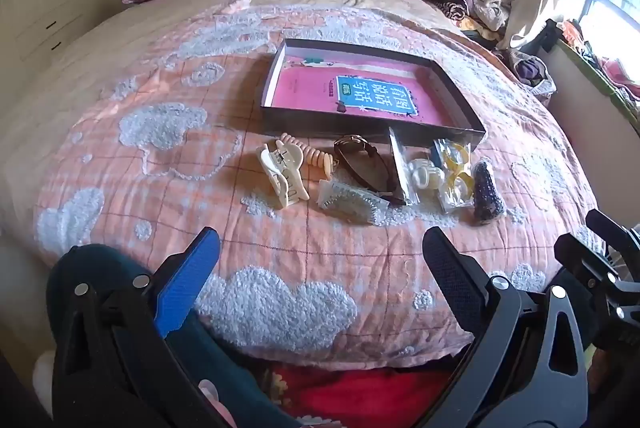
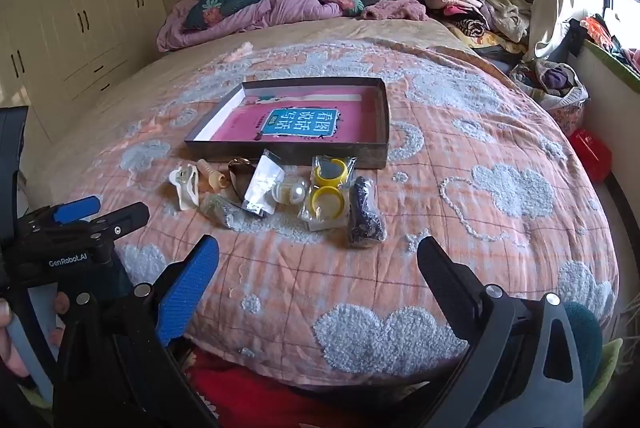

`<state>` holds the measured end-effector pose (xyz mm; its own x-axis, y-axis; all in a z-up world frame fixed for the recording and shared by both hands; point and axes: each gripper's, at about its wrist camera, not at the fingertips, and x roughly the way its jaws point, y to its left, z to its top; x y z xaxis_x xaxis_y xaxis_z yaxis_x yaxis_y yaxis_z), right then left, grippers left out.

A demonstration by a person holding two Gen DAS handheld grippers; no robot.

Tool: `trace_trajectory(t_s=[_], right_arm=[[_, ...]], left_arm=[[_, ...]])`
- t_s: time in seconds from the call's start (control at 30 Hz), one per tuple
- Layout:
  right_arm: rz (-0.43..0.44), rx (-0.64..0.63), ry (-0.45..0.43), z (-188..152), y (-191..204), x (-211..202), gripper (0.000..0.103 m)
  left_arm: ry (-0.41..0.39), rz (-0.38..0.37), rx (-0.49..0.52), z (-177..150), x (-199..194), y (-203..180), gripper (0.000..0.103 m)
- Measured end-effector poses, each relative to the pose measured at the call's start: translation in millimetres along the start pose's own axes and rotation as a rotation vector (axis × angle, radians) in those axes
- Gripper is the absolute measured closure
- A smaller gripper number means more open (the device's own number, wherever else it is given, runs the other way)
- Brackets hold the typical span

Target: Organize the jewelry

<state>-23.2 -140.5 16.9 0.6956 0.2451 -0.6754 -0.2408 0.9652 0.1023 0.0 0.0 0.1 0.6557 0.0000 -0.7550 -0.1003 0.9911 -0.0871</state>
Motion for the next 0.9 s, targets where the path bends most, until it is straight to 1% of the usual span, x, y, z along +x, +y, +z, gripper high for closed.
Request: trace_trajectory(t_s=[0.17,0.2,0.47,0.57,0.9], right_arm=[[0.006,0.0,-0.005,-1.2,-1.1,-1.9,0.004],[0.007,0.0,-0.004,-1.5,3.7,-3.5,0.004],[0.021,0.003,-0.01,-0.3,4.6,-9.1,0.004],[0.021,0.005,-0.011,-0.2,3.5,-8.8,0.004],[0.027,0.003,-0.014,1.7,3.4,-10.0,0.004]], left_arm=[[0.0,0.003,0.006,0.7,0.9,-1.1,0.008],[-0.008,-0.002,0.003,7.0,-8.2,-0.5,0.008],[-0.01,-0.002,0.006,19.5,-16.0,-3.5,0.008],[-0.024,-0.003,0.005,6.9,-14.5,-4.4,0.008],[-0.027,-0.009,0.005,8.0,-14.8,-4.0,0.008]])
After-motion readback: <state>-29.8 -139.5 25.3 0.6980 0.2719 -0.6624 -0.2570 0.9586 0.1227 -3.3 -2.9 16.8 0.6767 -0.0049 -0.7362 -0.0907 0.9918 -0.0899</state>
